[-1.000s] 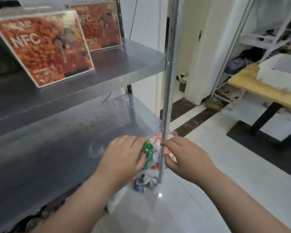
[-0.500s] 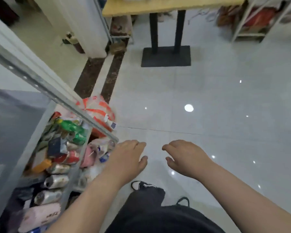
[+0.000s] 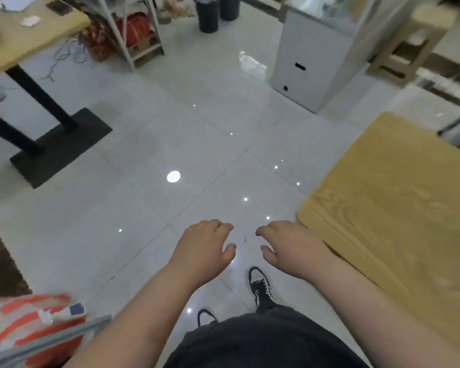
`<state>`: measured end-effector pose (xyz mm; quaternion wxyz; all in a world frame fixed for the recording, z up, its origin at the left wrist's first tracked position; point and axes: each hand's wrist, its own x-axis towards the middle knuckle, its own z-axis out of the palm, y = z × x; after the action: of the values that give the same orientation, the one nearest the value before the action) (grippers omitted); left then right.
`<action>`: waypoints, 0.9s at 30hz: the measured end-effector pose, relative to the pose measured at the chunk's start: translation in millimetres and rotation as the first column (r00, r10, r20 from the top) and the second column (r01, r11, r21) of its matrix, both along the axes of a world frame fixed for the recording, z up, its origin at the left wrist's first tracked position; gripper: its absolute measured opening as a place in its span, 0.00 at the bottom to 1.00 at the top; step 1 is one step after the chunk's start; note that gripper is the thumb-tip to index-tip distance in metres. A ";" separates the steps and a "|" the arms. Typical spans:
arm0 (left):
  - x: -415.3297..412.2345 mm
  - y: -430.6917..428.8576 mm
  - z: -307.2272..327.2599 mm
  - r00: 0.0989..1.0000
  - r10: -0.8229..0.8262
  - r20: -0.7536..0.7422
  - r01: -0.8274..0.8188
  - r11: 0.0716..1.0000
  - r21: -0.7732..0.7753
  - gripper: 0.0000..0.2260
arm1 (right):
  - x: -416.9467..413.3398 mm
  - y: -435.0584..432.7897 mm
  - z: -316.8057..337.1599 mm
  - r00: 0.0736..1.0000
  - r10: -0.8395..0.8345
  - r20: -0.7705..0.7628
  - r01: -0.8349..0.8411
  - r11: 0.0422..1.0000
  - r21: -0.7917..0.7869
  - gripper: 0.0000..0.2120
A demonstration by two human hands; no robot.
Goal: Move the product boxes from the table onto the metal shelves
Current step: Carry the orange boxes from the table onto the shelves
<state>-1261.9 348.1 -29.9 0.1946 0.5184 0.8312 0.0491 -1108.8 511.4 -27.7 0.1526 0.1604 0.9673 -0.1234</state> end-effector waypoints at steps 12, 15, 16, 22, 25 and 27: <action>132.5 90.3 2.8 0.856 -0.516 -0.040 0.517 0.856 0.027 0.23 | 216.8 -28.2 16.0 0.754 -0.656 -0.018 0.656 0.754 0.009 0.18; 169.9 115.0 7.6 0.823 -0.564 -0.068 0.567 0.823 0.037 0.22 | 263.4 -16.3 14.2 0.666 -0.744 -0.047 0.745 0.667 -0.011 0.16; 181.9 123.9 9.1 0.818 -0.570 -0.075 0.574 0.817 0.047 0.22 | 278.4 -9.2 13.4 0.638 -0.768 -0.058 0.768 0.640 -0.026 0.17; 256.5 183.1 10.6 0.848 -0.527 -0.061 0.530 0.846 0.054 0.22 | 367.9 53.4 6.0 0.603 -0.796 -0.046 0.794 0.605 -0.056 0.18; 296.9 212.2 6.2 0.857 -0.513 -0.054 0.515 0.855 0.050 0.24 | 414.3 86.3 5.2 0.588 -0.808 -0.041 0.805 0.590 -0.059 0.19; 324.4 232.9 3.2 0.860 -0.509 -0.034 0.510 0.859 0.049 0.20 | 443.5 105.6 4.6 0.559 -0.827 -0.058 0.826 0.562 -0.046 0.19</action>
<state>-937.5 580.9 -26.7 0.1777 0.7255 0.6648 0.0139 -665.3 617.0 -23.1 0.0427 0.5889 0.7837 -0.1927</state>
